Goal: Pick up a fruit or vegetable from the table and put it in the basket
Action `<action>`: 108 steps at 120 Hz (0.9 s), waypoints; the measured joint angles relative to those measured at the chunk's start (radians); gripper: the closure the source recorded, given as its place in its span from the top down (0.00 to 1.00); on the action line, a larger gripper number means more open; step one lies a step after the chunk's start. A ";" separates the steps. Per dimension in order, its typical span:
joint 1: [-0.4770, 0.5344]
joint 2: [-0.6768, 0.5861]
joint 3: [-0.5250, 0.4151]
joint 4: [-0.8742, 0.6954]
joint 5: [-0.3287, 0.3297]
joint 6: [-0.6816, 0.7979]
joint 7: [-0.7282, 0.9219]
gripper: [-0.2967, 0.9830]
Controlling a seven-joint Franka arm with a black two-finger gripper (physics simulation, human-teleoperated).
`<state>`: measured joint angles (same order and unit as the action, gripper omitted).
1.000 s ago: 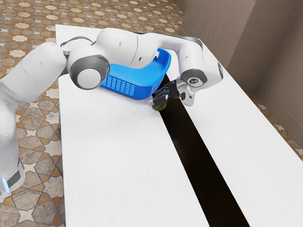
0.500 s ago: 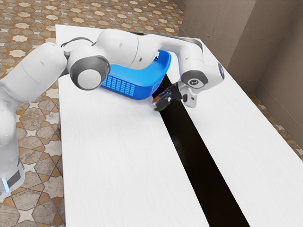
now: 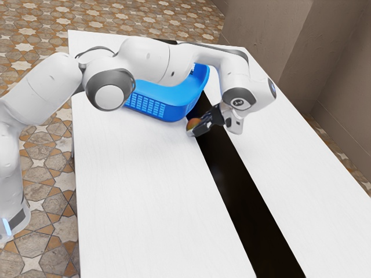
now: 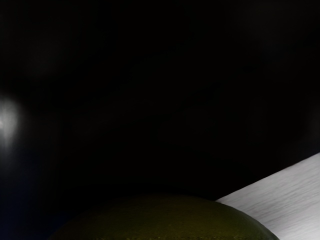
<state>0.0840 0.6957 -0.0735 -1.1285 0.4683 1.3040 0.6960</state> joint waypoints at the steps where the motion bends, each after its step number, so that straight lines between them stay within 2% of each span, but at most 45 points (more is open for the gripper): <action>1: 0.000 0.000 0.000 0.000 0.000 0.000 0.000 0.65; 32: 0.000 -0.002 0.000 -0.001 0.002 0.004 0.000 0.59; 70: 0.000 -0.017 -0.012 0.018 0.009 -0.001 0.003 0.60; 108: 0.000 -0.024 -0.021 0.128 0.000 0.034 0.005 0.60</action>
<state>0.0844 0.6722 -0.0947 -1.0007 0.4685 1.3378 0.7012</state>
